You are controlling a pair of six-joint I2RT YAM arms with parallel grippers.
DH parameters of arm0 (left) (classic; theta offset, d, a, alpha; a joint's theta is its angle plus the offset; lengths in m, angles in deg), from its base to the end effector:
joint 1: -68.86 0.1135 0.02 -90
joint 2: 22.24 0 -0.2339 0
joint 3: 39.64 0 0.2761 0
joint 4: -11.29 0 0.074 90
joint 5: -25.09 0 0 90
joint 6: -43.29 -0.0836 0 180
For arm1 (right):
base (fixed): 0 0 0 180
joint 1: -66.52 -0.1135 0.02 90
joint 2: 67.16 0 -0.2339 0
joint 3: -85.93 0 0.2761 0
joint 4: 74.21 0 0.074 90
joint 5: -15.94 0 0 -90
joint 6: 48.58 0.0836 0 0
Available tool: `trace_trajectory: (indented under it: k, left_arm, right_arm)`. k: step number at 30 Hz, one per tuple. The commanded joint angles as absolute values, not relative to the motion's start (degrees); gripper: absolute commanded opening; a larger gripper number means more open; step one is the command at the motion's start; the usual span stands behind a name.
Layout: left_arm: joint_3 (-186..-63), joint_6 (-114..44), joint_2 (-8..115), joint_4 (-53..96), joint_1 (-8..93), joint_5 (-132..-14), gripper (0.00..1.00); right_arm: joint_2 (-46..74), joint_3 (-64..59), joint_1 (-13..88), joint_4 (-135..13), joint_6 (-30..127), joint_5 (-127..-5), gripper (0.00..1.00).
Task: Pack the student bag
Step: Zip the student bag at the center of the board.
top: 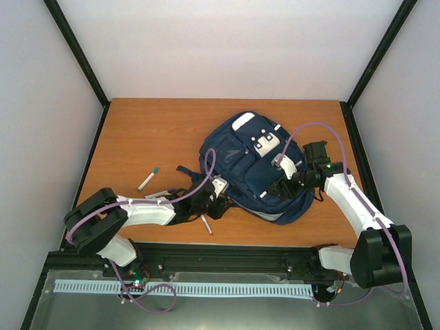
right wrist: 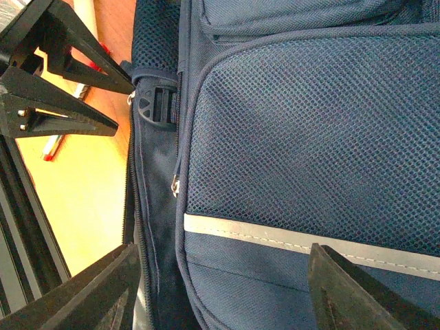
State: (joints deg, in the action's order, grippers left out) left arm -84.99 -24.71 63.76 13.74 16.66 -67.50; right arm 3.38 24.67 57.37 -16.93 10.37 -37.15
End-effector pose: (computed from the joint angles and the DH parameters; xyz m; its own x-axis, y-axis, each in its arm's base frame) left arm 0.1982 -0.2616 0.0593 -0.6916 0.2810 -0.6654 0.5937 0.7458 -0.3022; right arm 0.2592 0.0926 0.1603 -0.5888 -0.5126 -0.6250 -0.7782 0.5685 0.2669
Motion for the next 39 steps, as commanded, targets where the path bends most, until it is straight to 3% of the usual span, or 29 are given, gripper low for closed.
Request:
trace_trajectory:
  k: [1,5,12,19,24,39]
  left_arm:
    - [-88.4,-27.4,64.4,11.0,17.1,-67.4,0.48]
    - [-90.7,-27.9,66.3,12.9,17.3,-66.2,0.56]
    - [-92.3,-28.8,69.0,12.1,18.4,-70.7,0.49]
    - [-91.6,-29.8,71.4,9.5,18.5,-72.9,0.59]
    - [-91.6,-30.9,72.1,8.7,18.5,-73.6,0.42]
    - [-88.5,-30.7,70.1,6.9,18.5,-74.6,0.24]
  right_arm:
    - [4.0,24.9,56.7,-17.8,9.3,-35.9,0.68]
    - [4.0,24.9,56.8,-17.8,9.2,-35.9,0.68]
    - [4.3,24.9,56.8,-17.7,9.2,-35.8,0.68]
    - [4.3,24.9,56.8,-17.7,9.1,-35.7,0.68]
    - [4.4,24.8,56.8,-17.6,8.9,-35.5,0.67]
    - [4.1,24.9,56.8,-17.4,8.7,-35.3,0.67]
